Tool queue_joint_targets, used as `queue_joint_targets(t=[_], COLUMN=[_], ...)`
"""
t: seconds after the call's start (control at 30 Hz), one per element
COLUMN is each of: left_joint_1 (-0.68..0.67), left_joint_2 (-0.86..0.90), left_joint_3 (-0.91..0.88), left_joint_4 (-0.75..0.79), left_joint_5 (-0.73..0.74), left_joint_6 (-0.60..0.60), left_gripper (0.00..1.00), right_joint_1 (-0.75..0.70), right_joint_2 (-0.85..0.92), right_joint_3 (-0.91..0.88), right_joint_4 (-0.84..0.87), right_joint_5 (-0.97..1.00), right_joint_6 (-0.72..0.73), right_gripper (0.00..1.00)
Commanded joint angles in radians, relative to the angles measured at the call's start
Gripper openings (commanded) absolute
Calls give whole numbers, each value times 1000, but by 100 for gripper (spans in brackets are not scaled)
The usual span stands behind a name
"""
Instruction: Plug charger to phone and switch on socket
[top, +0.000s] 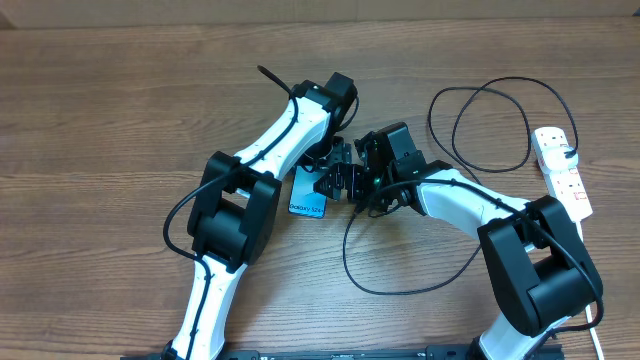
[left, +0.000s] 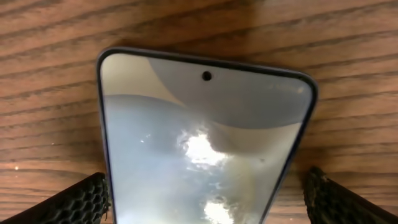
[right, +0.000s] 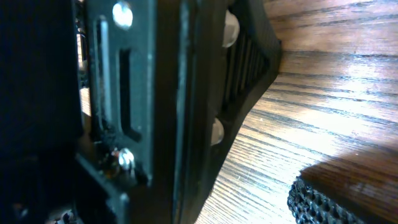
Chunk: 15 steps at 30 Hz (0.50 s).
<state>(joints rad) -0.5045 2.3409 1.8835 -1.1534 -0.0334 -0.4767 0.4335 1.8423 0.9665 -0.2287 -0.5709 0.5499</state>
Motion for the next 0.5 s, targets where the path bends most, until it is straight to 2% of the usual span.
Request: queue_joint_targets(t=[0.0, 0.17, 0.47], left_joint_1=[37, 58, 57], left_joint_2=[27, 27, 27], left_joint_3=[-43, -43, -105], left_joint_4=[-24, -13, 26], left_joint_5=[-49, 37, 23], left_joint_6=[-11, 141, 140], left_gripper=[95, 93, 91], right_joint_1=[0, 0, 0], right_joint_2=[5, 5, 5], right_joint_3=[6, 6, 6], right_joint_4=[-5, -5, -7], right_joint_5=[9, 9, 9], right_joint_6=[0, 0, 0], right_gripper=[100, 100, 100])
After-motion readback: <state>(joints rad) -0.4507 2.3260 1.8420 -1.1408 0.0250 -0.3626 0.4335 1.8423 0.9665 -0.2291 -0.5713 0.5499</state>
